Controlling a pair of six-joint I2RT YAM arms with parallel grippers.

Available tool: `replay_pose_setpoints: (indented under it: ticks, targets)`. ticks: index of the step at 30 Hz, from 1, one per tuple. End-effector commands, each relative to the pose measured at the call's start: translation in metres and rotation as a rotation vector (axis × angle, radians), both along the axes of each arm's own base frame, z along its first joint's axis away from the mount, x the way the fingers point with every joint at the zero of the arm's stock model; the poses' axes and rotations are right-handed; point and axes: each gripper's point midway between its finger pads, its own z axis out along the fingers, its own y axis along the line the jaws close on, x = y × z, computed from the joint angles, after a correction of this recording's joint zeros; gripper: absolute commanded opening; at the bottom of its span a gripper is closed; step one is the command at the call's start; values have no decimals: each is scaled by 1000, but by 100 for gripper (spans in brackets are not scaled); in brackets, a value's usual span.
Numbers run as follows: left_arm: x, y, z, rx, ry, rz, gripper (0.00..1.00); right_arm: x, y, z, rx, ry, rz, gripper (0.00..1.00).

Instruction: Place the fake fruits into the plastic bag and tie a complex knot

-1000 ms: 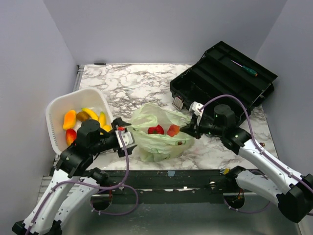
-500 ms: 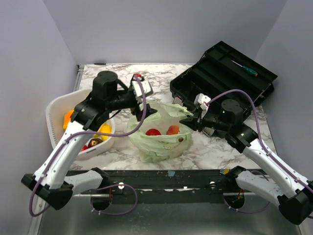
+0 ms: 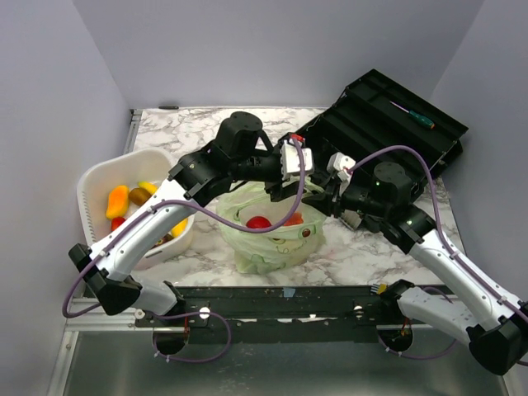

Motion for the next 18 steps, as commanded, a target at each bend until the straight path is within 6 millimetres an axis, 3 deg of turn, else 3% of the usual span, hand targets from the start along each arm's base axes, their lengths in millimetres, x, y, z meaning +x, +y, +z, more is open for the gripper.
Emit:
replay_pose_setpoints:
  ticks: [1,9,14,16,18]
  targets:
    - [4,-1,-14,52,-33,3,68,-2,3,20,18,-47,27,24]
    - [38,-7,-29,112,-68,152,48,-7,5,26,31,-54,61,24]
    - [30,-12,-30,119,-25,104,42,-9,3,26,31,-56,54,24]
    - [26,-14,-28,103,-4,93,29,-9,3,27,32,-53,53,25]
    - [26,-13,-18,58,15,99,6,-11,3,27,35,-31,53,28]
